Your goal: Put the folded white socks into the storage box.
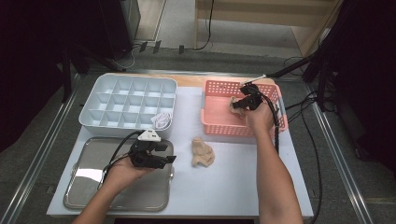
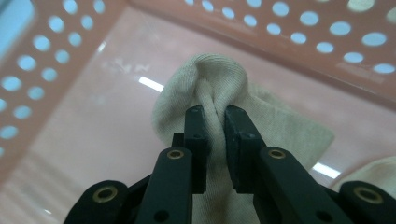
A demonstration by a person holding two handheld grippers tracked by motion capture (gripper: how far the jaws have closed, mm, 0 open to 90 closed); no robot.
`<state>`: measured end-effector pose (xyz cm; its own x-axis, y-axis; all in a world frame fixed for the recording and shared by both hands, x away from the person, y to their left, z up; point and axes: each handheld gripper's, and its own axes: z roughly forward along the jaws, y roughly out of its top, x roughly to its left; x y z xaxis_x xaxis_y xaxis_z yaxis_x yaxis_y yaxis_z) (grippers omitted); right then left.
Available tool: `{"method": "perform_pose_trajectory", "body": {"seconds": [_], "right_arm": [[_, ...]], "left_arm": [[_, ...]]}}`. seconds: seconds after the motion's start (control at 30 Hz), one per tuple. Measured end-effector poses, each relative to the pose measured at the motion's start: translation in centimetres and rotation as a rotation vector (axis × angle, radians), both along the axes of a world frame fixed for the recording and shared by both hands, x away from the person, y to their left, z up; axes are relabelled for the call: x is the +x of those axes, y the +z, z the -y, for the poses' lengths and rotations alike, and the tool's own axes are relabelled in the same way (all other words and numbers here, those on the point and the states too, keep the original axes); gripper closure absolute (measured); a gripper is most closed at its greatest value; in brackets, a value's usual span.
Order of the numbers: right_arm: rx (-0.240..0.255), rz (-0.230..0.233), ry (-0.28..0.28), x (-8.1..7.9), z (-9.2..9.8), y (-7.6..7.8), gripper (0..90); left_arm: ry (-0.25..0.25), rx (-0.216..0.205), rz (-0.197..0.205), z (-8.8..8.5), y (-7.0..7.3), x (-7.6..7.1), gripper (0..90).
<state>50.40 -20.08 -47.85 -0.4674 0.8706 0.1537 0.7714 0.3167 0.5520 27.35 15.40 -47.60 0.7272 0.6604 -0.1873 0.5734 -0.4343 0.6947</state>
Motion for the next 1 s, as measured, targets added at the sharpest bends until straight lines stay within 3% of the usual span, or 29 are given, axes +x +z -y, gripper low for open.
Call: {"method": "perform_pose_trajectory", "body": {"seconds": [0.23, 0.37, 0.53, 1.0], "right_arm": [[0.024, 0.003, 0.004, -0.2, -0.2, 1.2, 82.3], [0.060, 0.039, 0.024, -0.6, -0.4, 2.4, 83.0], [0.054, 0.019, 0.020, -1.1, -0.1, 3.0, 83.2], [0.103, 0.043, 0.118, -3.6, -0.6, 6.1, 83.4]], "left_arm": [[0.001, 0.000, 0.002, 0.0, 0.1, 0.0, 43.1], [-0.002, 0.007, -0.002, 0.0, 0.0, 0.0, 43.1], [0.004, 0.001, 0.006, 0.0, 0.1, 0.0, 43.1], [0.002, -0.001, -0.011, 0.1, 0.2, 0.5, 42.6]]}}
